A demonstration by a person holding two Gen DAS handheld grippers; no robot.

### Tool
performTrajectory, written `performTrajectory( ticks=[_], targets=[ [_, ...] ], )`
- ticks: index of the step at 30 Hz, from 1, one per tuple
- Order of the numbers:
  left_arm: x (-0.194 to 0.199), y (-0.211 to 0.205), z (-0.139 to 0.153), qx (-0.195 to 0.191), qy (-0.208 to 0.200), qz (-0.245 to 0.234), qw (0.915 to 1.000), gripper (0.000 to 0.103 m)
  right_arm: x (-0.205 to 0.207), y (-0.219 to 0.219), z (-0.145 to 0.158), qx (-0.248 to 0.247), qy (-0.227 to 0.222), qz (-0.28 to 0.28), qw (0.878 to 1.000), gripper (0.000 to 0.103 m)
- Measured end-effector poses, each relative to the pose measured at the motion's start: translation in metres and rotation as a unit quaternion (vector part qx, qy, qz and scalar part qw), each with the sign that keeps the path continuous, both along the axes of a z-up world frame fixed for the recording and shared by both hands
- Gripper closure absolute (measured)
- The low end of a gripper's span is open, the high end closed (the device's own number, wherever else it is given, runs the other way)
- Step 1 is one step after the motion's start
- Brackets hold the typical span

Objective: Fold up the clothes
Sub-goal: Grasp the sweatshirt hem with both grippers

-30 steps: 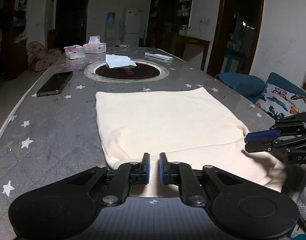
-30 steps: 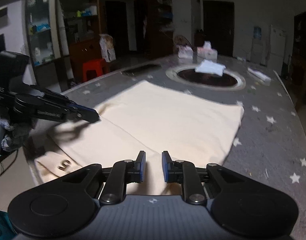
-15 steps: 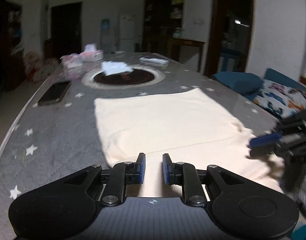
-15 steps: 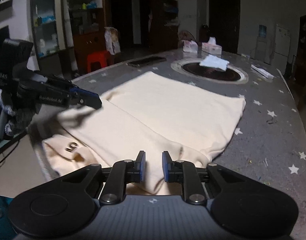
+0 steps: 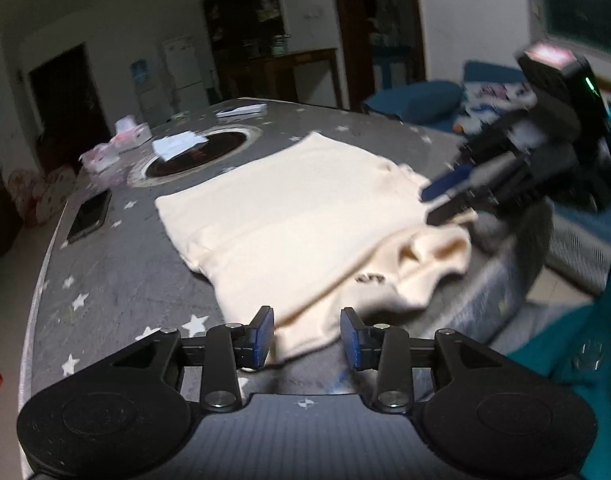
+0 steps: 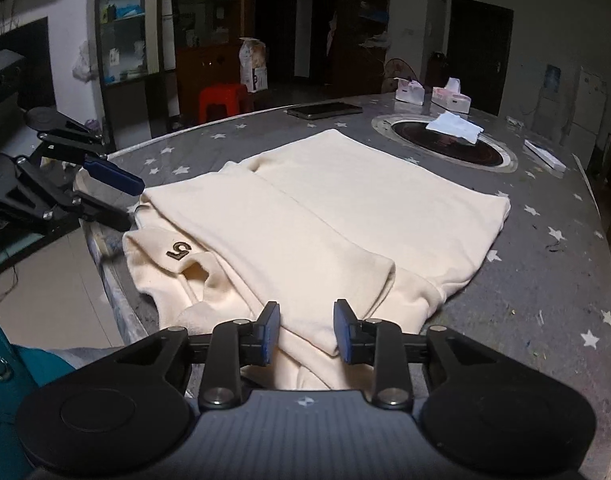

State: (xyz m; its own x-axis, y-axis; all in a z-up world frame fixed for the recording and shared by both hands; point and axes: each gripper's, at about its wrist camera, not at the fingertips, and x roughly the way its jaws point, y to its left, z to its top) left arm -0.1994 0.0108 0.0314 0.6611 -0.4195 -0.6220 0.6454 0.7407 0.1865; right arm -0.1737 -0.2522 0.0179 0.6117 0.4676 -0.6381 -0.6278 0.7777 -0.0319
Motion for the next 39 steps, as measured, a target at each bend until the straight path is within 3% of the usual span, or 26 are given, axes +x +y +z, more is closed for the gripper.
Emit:
performTrajectory(
  ticks=[7,11,14,17,19,25,31,34,38,39],
  targets=[
    [-0.012,-0.020,-0.011,0.038,-0.052,-0.062,0.9960,0.063,-0.007,-0.003,0.010,-0.005,0.000,0.006,1.000,0.073],
    [-0.012,-0.026,-0.018,0.046,-0.065,-0.084,0.9933,0.063,-0.011,-0.007,0.014,-0.012,0.000,0.007,1.000,0.064],
    [-0.010,-0.028,-0.022,0.047,-0.071,-0.092,0.9921,0.066,-0.015,-0.008,0.015,-0.022,0.000,0.017,1.000,0.063],
    [-0.007,-0.030,-0.021,0.036,-0.073,-0.095,0.9922,0.087,-0.021,-0.008,0.017,-0.034,-0.004,0.032,0.999,0.057],
    [-0.001,-0.029,-0.016,0.019,-0.070,-0.091,0.9932,0.092,-0.025,-0.007,0.019,-0.042,-0.006,0.045,0.998,0.054],
    [0.029,-0.025,0.002,-0.037,-0.046,-0.057,0.9966,0.094,-0.034,-0.001,0.017,-0.057,-0.024,0.082,0.995,0.047],
    [0.050,-0.024,0.004,-0.059,-0.024,-0.045,0.9969,0.094,-0.024,0.011,0.010,-0.047,-0.051,0.084,0.994,0.047],
    [0.055,-0.023,0.003,-0.064,-0.018,-0.043,0.9968,0.094,-0.016,0.015,0.005,-0.047,-0.047,0.084,0.994,0.054],
    [0.050,-0.020,0.000,-0.063,-0.017,-0.047,0.9968,0.088,-0.009,0.017,0.000,-0.054,-0.035,0.078,0.995,0.083],
    [0.046,-0.019,-0.001,-0.060,-0.020,-0.049,0.9968,0.086,-0.008,0.017,0.000,-0.054,-0.032,0.075,0.995,0.086]
  ],
)
